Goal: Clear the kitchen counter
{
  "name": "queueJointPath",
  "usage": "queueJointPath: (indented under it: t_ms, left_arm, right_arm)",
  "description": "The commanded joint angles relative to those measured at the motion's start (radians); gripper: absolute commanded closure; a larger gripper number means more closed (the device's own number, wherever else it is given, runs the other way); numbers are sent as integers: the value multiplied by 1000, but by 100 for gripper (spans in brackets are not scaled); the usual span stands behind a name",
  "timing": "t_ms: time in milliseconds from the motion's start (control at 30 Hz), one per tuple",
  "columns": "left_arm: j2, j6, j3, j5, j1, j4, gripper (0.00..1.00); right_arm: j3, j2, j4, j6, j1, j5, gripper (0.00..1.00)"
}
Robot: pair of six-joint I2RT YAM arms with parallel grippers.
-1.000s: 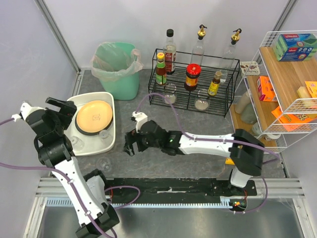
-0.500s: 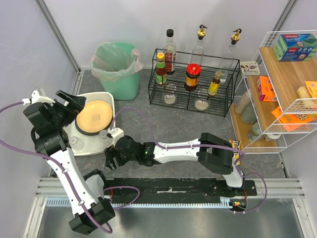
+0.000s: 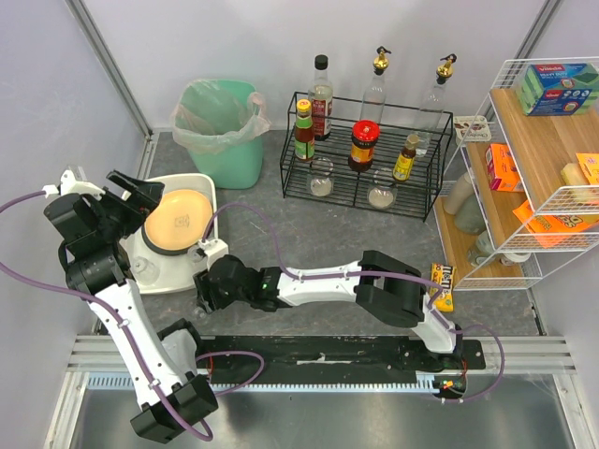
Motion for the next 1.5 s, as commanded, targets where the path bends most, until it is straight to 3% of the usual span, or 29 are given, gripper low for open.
queueJointPath:
  t_ms: [0, 333, 600, 833, 1033, 1133, 1333, 1467]
  left_arm:
    - [-9, 15, 4, 34, 7, 41, 4]
    - [-12, 13, -3, 32, 6, 42, 4]
    - [-18, 23, -8, 12, 7, 39, 4]
    - [-18, 27, -40, 133, 1, 85, 5]
    - [8, -29, -112, 345, -43, 209, 5]
    - [31, -69, -138, 390, -123, 288, 6]
    - [73, -152, -161, 324, -420, 410, 6]
    - [94, -247, -168, 328, -508, 496, 6]
  right_arm:
    - [49, 21, -18, -4, -3, 51, 41]
    - [56, 38, -75, -10, -10, 37, 57]
    - [-28, -31, -72, 9, -48, 11, 99]
    - [-325, -299, 103, -4, -174, -216, 100]
    - [-516, -540, 132, -47, -396, -471, 100]
    - [-553, -655, 132, -38, -473, -486, 100]
    - [-591, -783, 198, 132, -594, -459, 100]
    - [-677, -855, 412, 334, -622, -423, 100]
